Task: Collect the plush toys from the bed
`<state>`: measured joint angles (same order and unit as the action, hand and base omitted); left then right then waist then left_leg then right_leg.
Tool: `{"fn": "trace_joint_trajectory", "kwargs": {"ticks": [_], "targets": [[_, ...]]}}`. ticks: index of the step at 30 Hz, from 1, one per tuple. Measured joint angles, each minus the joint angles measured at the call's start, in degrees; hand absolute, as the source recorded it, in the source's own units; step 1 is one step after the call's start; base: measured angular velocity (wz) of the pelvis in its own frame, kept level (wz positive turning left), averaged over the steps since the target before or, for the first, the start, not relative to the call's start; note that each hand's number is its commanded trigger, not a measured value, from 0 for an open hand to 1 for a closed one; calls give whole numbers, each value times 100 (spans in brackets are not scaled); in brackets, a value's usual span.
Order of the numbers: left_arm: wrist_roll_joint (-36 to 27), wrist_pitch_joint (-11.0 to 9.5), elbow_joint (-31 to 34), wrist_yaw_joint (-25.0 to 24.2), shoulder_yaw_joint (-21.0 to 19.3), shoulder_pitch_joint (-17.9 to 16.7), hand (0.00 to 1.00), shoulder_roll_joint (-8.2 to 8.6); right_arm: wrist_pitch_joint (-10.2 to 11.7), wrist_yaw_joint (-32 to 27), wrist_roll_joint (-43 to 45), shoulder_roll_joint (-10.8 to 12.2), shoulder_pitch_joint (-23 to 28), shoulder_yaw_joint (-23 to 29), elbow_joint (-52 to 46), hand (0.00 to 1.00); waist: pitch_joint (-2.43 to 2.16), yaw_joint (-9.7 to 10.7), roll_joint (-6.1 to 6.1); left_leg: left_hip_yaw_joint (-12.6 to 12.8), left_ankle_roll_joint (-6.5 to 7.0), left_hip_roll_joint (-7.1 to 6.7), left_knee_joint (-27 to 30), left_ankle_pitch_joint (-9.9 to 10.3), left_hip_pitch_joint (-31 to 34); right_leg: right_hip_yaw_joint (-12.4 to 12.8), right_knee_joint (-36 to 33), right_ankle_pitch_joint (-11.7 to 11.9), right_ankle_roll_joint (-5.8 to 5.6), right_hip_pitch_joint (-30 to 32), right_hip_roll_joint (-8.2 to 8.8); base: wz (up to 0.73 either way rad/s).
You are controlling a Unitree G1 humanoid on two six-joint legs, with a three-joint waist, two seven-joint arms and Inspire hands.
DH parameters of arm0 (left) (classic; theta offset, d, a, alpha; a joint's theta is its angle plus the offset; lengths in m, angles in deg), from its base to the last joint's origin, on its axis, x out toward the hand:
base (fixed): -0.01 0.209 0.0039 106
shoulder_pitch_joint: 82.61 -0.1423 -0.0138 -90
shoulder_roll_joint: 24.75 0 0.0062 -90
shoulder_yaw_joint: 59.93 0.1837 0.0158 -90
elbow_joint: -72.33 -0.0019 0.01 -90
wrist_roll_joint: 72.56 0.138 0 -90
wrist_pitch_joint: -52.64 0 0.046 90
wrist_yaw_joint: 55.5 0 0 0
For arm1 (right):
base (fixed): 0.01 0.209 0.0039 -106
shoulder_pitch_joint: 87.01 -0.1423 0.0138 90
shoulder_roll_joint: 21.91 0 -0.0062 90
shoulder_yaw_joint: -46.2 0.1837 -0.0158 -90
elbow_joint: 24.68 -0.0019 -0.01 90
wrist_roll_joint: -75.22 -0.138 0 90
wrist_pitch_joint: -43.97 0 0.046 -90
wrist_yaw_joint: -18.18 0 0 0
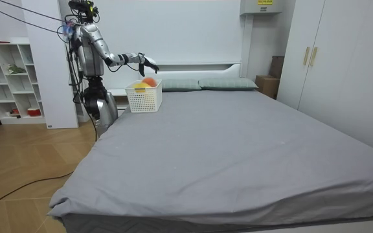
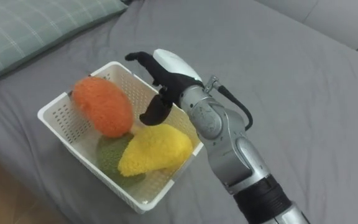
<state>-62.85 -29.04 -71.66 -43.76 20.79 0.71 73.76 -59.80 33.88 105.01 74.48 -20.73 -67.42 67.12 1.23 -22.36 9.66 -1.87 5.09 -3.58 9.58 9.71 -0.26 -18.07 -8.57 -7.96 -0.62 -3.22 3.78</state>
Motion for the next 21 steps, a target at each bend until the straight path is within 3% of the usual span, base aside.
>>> {"fn": "trace_joint_trajectory", "kwargs": {"ticks": [12,20,21], "targets": [[7,0,4,-129,-16,-1,0,-7,11,-13,56,-160,1,24,-23,0,22,123,-59,-2,1,-7,1,-1,15,-12,1,-11,-17,12,7,0],[2,0,13,-113,-8,2,0,-4,86,-131,-19,-246,50,143,-23,0,2,271,-122,14,1,-7,11,-1,33,38,1,-12,-19,35,5,0],[1,0,11,-98,-12,1,0,1,150,-169,-30,-245,119,250,-36,0,-23,310,-110,14,4,-7,11,-3,21,37,0,-12,-19,22,5,0]]}}
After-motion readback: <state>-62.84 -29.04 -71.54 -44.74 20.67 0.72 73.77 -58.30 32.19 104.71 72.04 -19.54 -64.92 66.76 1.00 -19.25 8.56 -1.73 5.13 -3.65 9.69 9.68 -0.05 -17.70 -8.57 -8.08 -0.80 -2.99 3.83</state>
